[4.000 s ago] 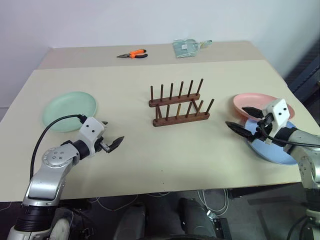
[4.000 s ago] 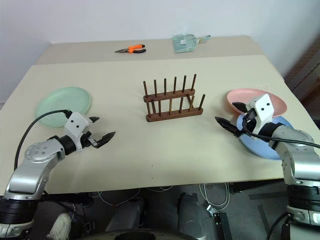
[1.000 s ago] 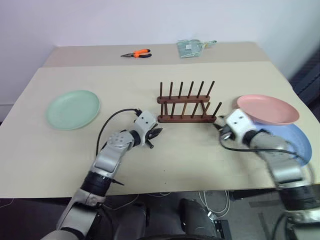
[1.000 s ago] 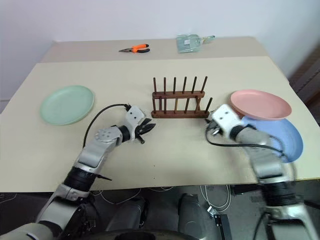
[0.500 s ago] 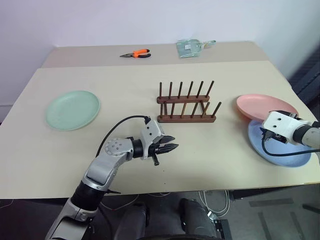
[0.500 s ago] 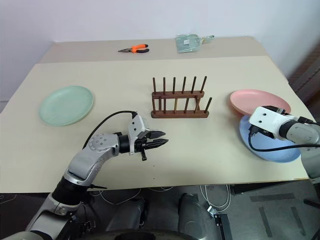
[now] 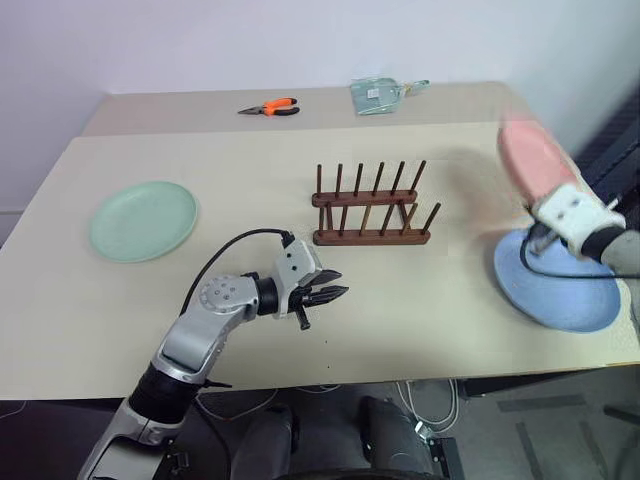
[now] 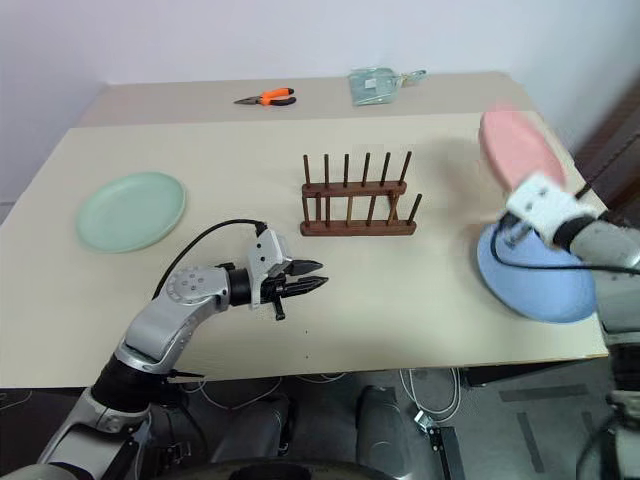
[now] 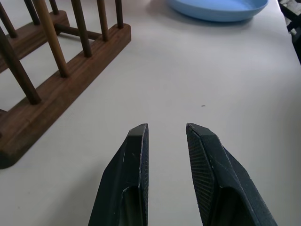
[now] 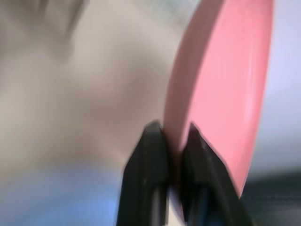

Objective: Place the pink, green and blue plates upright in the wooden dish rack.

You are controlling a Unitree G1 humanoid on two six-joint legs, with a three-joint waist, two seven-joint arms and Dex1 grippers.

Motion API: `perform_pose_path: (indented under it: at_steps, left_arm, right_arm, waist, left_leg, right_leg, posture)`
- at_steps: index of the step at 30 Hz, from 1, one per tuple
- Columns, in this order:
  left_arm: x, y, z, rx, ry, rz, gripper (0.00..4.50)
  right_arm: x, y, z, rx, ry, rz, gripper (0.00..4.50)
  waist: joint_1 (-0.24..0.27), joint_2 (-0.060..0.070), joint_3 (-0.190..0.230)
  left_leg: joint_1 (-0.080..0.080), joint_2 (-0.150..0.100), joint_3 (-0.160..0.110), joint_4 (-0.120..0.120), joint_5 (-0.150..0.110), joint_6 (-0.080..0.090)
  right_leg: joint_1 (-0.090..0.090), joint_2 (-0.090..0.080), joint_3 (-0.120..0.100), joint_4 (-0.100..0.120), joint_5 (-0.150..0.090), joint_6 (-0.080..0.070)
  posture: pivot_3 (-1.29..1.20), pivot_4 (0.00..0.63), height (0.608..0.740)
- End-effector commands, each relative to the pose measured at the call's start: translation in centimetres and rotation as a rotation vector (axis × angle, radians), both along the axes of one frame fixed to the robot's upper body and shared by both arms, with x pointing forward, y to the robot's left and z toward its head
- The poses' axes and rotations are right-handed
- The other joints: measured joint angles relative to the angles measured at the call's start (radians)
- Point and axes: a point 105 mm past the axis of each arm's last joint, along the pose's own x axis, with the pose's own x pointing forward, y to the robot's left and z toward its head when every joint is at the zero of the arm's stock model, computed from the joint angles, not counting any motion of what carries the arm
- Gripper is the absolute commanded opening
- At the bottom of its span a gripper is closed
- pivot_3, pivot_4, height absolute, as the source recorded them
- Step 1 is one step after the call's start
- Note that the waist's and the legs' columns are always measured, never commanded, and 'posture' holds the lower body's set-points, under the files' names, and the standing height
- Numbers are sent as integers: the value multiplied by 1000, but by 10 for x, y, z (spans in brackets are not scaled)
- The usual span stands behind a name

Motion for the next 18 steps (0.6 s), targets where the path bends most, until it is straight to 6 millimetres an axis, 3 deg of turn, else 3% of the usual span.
perform_pose_path:
  at_steps: [1, 3, 5, 13, 18]
  left_arm:
    - [4, 4, 11, -17, -47, 8, 1230]
    - [4, 4, 12, -19, -49, 6, 1230]
    - [3, 3, 13, -26, -49, 0, 1230]
    - [0, 1, 19, -56, -50, -12, 1230]
    - [0, 0, 20, -56, -55, -8, 1230]
  right_arm:
    - [-40, 53, 67, 498, -79, 387, 39]
    - [-52, 74, 65, 571, -9, 507, 39]
    - [-52, 84, 60, 619, 46, 520, 39]
    - [-37, 85, 43, 691, 158, 463, 39]
    - [-20, 81, 19, 678, 248, 387, 39]
  waist:
    - [3, 0, 0]
    - [18, -2, 0]
    - [25, -2, -1]
    - [22, -1, 0]
    - [20, -1, 0]
  left_leg:
    - [0, 0, -1, 0, 0, 0]
    - [-1, 0, -4, -1, 0, 0]
    - [-2, 0, -5, 0, -1, 1]
    - [-2, -1, -2, 0, -1, 1]
    - [-2, -1, -1, 0, -1, 1]
  right_leg:
    - [0, 0, -1, 0, 1, 0]
    - [1, 0, -4, -1, 2, -2]
    - [1, 0, -4, -2, 1, -3]
    - [0, -1, -2, -2, 0, -1]
    - [-1, 0, -2, -1, 1, -2]
  posture:
    - [0, 150, 740]
    - [0, 150, 740]
    - [0, 150, 740]
    - [0, 150, 740]
    - [0, 150, 740]
